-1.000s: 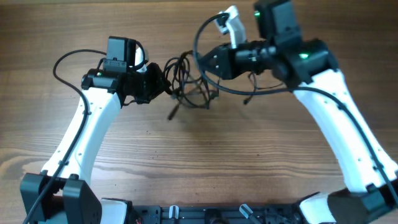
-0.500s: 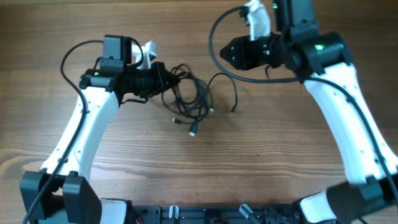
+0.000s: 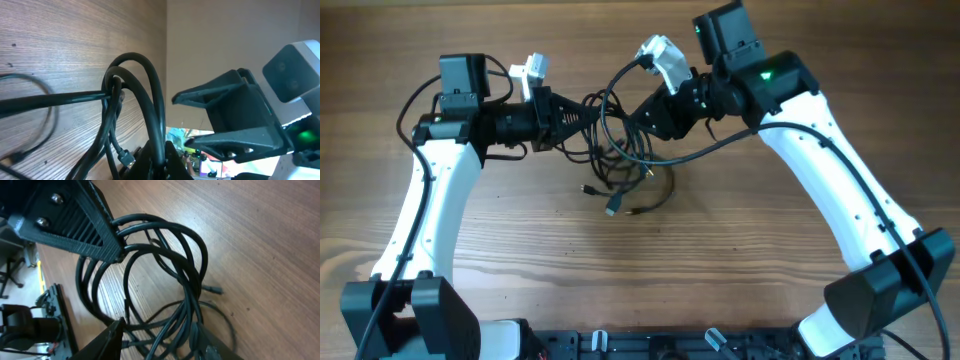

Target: Untangle cables

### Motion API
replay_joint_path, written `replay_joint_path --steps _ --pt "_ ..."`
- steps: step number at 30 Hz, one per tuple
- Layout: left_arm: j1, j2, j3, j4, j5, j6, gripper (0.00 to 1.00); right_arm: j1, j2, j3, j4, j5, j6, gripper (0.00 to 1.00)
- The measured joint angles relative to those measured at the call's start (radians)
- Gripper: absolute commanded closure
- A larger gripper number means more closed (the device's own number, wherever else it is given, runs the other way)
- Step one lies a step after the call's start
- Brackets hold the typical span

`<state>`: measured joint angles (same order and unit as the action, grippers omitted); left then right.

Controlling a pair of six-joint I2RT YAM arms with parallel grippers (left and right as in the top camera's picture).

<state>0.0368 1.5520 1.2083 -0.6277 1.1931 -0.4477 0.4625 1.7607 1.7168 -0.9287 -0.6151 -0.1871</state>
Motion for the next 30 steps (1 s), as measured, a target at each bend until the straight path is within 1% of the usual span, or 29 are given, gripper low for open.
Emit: replay_joint_path --steps 3,8,9,11,12,14,16,18,20,22,23,27,28,30 --pt "0.000 0.000 0.000 0.000 0.010 -0.003 0.96 0.003 0.022 -0.009 0.021 0.048 -0.002 0.55" --pt "0.000 0.000 0.000 0.000 0.010 -0.003 0.96 0.003 0.128 -0.011 0.035 0.069 -0.024 0.56" --pt "0.000 0.000 0.000 0.000 0.010 -0.003 0.96 0.003 0.148 -0.011 0.035 0.061 -0.025 0.58" --pt "0.000 0.000 0.000 0.000 0.010 -0.003 0.96 0.003 0.172 -0.012 0.032 0.047 -0.028 0.67" --pt "0.000 0.000 0.000 0.000 0.010 -0.003 0.96 0.003 0.176 -0.013 0.029 0.039 -0.029 0.74" --pt "0.000 0.000 0.000 0.000 0.010 -0.003 0.96 0.003 0.177 -0.013 0.028 0.031 -0.035 0.80" --pt "0.000 0.000 0.000 0.000 0.010 -0.003 0.96 0.003 0.177 -0.013 0.027 0.012 -0.036 0.80" --pt "0.000 0.000 0.000 0.000 0.010 -0.003 0.96 0.003 0.177 -0.013 0.029 -0.034 -0.036 0.79" --pt "0.000 0.000 0.000 0.000 0.011 -0.004 0.96 0.003 0.177 -0.013 0.036 -0.068 -0.035 0.74" --pt "0.000 0.000 0.000 0.000 0.013 -0.004 0.96 0.003 0.177 -0.013 0.041 -0.085 -0.039 0.74" --pt "0.000 0.000 0.000 0.000 0.013 -0.004 0.96 0.003 0.177 -0.013 0.047 -0.088 -0.039 0.76" --pt "0.000 0.000 0.000 0.000 0.013 -0.004 0.96 0.003 0.194 -0.013 0.051 -0.092 -0.040 0.94" --pt "0.000 0.000 0.000 0.000 0.013 -0.006 0.96 0.003 0.200 -0.013 0.051 -0.096 -0.036 0.96" --pt "0.000 0.000 0.000 0.000 0.000 -0.007 0.96 0.003 0.201 -0.013 0.047 -0.101 -0.016 0.96"
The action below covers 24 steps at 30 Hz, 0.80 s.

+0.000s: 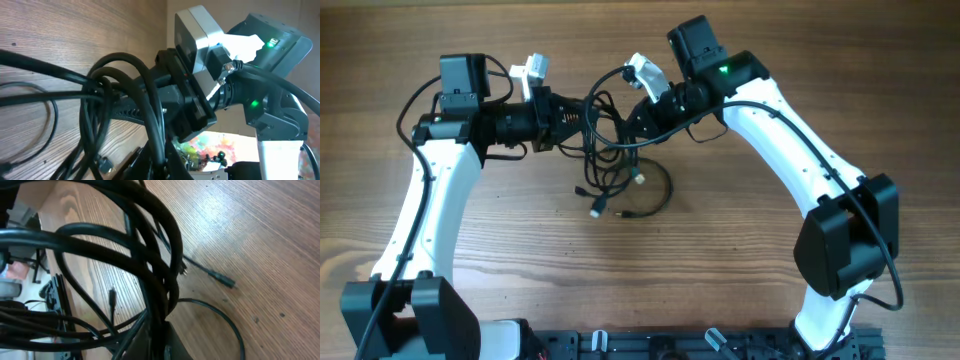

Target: Untangle cables

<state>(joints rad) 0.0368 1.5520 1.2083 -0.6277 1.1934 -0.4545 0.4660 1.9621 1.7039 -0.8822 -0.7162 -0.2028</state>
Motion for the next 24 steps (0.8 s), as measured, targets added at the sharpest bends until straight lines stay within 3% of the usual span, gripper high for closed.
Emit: replay_joint_path --steps 3,6,12,18,21,24 --pt "-0.001 0.000 0.000 -0.003 -0.073 0.000 0.96 0.000 -0.004 0.000 -0.061 0.002 0.022 0.96" --pt "-0.001 0.000 0.001 -0.042 -0.252 -0.008 0.96 0.000 -0.050 0.000 -0.102 0.027 0.064 0.96" --pt "-0.002 0.000 0.000 -0.175 -0.600 -0.050 0.95 0.000 -0.345 0.000 -0.045 0.031 0.174 0.96" --pt "-0.005 0.000 0.001 -0.247 -0.648 -0.061 0.96 0.001 -0.515 -0.002 0.180 -0.015 0.343 0.96" --pt "-0.011 0.000 0.002 -0.272 -0.641 -0.065 0.96 0.010 -0.543 -0.003 0.175 0.141 0.470 0.96" --pt "-0.011 0.000 0.002 -0.277 -0.647 -0.065 0.96 0.011 -0.549 -0.007 0.049 0.471 0.656 0.96"
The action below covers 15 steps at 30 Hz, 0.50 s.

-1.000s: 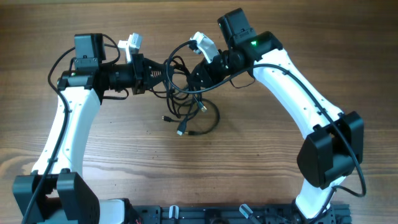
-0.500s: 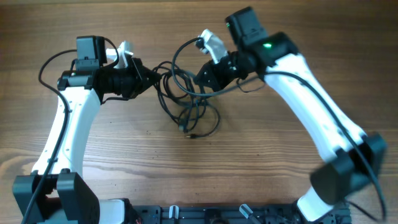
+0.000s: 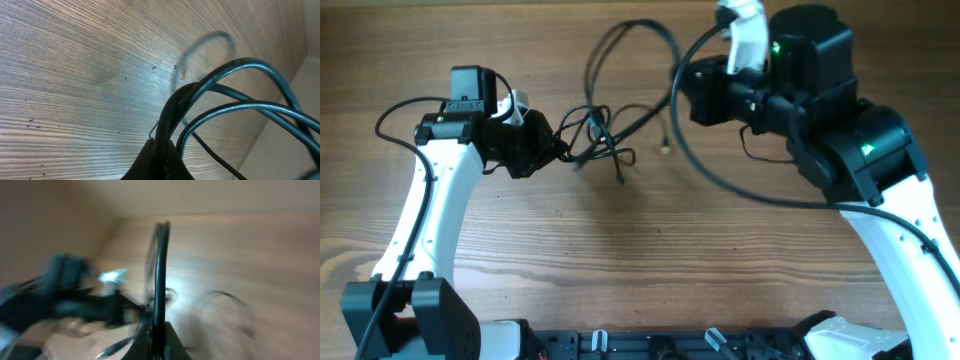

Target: Untangle cables

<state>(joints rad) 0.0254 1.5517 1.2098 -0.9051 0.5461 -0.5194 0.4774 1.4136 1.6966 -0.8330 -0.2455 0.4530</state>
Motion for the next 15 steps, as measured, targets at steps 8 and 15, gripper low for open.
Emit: replay_joint_path --steps 8,15 --pt "0.002 0.000 0.000 -0.004 -0.045 0.001 0.96 -0.003 0.206 0.002 -0.260 0.210 0.104 0.96" --pt "-0.025 0.000 0.000 0.009 -0.064 0.001 0.96 -0.003 0.357 0.002 -0.312 0.142 0.027 0.69"
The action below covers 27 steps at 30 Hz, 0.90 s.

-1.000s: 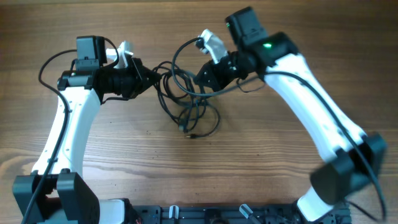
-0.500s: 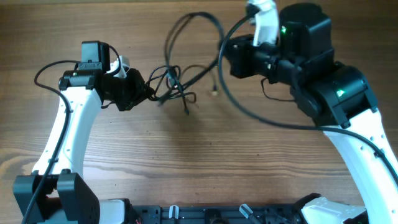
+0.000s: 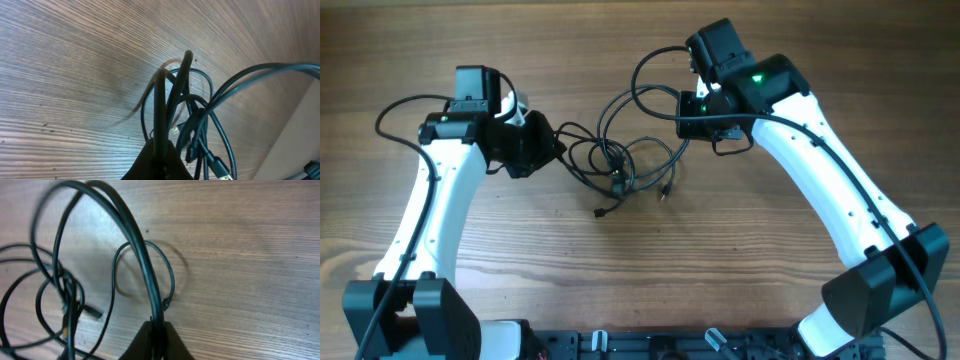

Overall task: Untangle cables
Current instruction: 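Grasp another cable loop with the right gripper beside the left gripper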

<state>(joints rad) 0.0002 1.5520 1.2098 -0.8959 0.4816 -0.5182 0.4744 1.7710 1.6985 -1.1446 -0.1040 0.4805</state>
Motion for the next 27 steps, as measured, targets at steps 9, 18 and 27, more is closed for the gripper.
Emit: replay_joint_path --steps 9,18,27 --pt "-0.019 0.000 -0.003 0.180 0.249 0.045 0.96 -0.005 0.000 0.000 0.027 -0.241 -0.282 0.30" --pt "-0.019 0.001 -0.005 0.332 0.629 -0.100 0.96 -0.006 0.000 0.000 0.151 -0.389 -0.422 0.29" --pt "-0.017 0.001 -0.005 0.332 0.696 -0.280 0.96 -0.006 0.041 0.000 0.178 -0.324 -0.618 0.37"
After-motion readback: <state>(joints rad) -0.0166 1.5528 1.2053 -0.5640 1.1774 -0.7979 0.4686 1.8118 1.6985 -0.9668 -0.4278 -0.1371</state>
